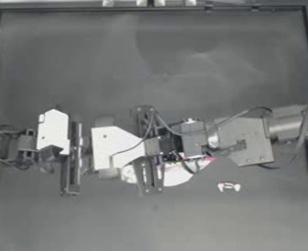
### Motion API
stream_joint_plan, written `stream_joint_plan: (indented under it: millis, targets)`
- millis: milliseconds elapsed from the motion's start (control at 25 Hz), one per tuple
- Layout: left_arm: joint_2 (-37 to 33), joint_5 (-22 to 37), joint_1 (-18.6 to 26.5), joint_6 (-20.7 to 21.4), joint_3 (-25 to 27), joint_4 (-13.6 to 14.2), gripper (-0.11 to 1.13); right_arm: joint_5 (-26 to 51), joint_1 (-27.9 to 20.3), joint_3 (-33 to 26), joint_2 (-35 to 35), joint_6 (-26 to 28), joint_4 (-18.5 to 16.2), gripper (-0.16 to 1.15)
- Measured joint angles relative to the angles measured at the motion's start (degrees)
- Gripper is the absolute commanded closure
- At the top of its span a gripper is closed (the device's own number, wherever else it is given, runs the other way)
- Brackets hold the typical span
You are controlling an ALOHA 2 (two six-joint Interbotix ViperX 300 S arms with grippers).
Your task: Put candy in bag
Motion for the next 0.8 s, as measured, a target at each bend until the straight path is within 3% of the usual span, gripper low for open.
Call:
stream_joint_plan:
  millis: [240, 520, 800]
  targets:
    - [-0.26, 0.26, 0.00, 0.09, 0.00, 0.18, 0.50, -0.09, 0.00, 0.00, 0.00, -0.09, 0.00, 0.89]
    - [-0.26, 0.79, 0.00, 0.70, 0.00, 1.05, 0.88, 0.00, 0.00, 0.18, 0.00, 0.00, 0.00, 0.89]
    - [-0.26, 0.79, -0.44, 2.55, 0.09, 1.23, 0.92, -0.18, 0.00, 0.53, 0.00, 0.00, 0.00, 0.89]
